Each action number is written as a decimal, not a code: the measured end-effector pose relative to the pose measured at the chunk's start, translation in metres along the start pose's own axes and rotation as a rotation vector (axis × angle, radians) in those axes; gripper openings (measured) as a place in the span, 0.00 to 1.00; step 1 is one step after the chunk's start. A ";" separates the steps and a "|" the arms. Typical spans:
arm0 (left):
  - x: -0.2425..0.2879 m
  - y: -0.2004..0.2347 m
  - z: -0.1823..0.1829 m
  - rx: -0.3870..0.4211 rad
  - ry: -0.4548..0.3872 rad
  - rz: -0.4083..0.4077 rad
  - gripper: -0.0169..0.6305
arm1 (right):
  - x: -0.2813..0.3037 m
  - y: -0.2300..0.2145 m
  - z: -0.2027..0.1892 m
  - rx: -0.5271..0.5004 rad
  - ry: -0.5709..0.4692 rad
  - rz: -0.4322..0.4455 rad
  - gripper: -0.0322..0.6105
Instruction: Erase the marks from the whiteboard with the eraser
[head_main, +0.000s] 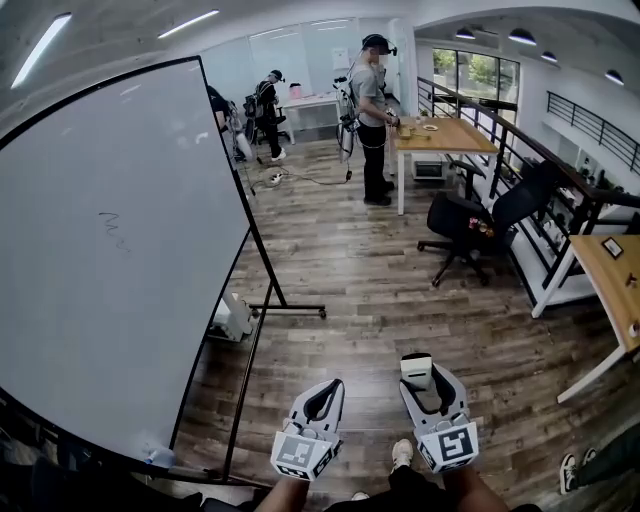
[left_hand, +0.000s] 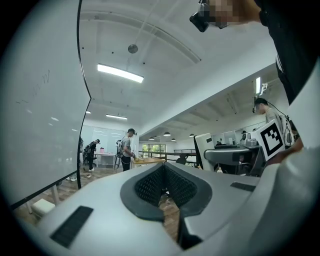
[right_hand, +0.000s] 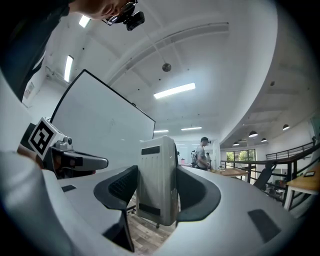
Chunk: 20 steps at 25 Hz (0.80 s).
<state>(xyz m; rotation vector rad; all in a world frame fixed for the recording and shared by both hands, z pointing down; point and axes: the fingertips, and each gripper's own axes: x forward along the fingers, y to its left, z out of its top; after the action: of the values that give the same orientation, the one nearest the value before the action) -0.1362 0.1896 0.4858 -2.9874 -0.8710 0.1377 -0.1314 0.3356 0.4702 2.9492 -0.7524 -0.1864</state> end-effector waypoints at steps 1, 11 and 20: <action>0.006 0.007 -0.001 -0.002 0.000 0.008 0.06 | 0.009 -0.002 0.001 -0.005 -0.006 0.010 0.45; 0.099 0.072 -0.004 -0.005 0.027 0.100 0.06 | 0.119 -0.062 -0.009 -0.020 -0.026 0.115 0.46; 0.198 0.113 0.006 0.067 0.029 0.168 0.06 | 0.222 -0.147 -0.001 -0.145 -0.074 0.172 0.46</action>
<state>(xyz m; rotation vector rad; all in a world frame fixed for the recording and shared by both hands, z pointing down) 0.0902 0.2005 0.4590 -2.9877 -0.5986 0.1238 0.1313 0.3570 0.4329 2.7384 -0.9534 -0.3236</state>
